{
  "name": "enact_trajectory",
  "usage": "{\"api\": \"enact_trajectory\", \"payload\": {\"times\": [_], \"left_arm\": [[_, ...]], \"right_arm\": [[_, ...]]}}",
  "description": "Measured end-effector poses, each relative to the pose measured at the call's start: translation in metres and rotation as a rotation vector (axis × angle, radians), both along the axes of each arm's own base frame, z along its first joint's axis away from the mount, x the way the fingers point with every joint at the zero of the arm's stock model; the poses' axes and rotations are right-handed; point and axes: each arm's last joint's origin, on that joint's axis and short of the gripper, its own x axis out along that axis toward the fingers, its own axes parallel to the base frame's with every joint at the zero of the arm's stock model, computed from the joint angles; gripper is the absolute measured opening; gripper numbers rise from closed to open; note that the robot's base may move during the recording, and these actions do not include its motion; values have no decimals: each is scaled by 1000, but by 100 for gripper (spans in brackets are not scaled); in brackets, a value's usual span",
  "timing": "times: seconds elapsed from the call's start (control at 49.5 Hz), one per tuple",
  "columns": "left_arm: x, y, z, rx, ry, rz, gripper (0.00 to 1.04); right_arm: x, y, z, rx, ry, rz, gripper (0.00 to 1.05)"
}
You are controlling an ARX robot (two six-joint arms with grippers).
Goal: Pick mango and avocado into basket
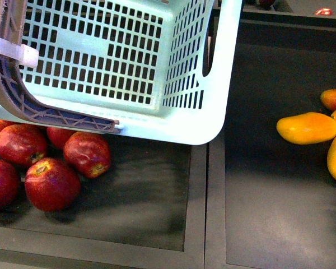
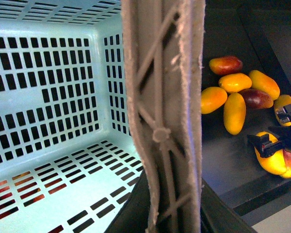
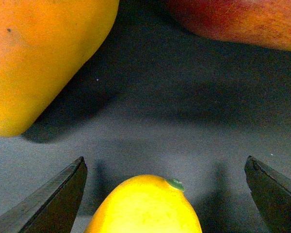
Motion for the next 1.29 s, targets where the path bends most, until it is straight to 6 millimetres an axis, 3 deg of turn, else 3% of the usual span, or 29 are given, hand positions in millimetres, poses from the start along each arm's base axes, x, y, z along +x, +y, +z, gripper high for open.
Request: {"api": "enact_trajectory", "payload": {"times": [0.324,1.153,1.294], "left_arm": [[0,0,0,0,0,0,8],[0,0,0,0,0,0,8],[0,0,0,0,0,0,8]], "right_arm": [[-2,-1,13,2,8,-10,97],[-8,0,8,19,62,3,97],[-9,-1,7,26,63,3,77]]}}
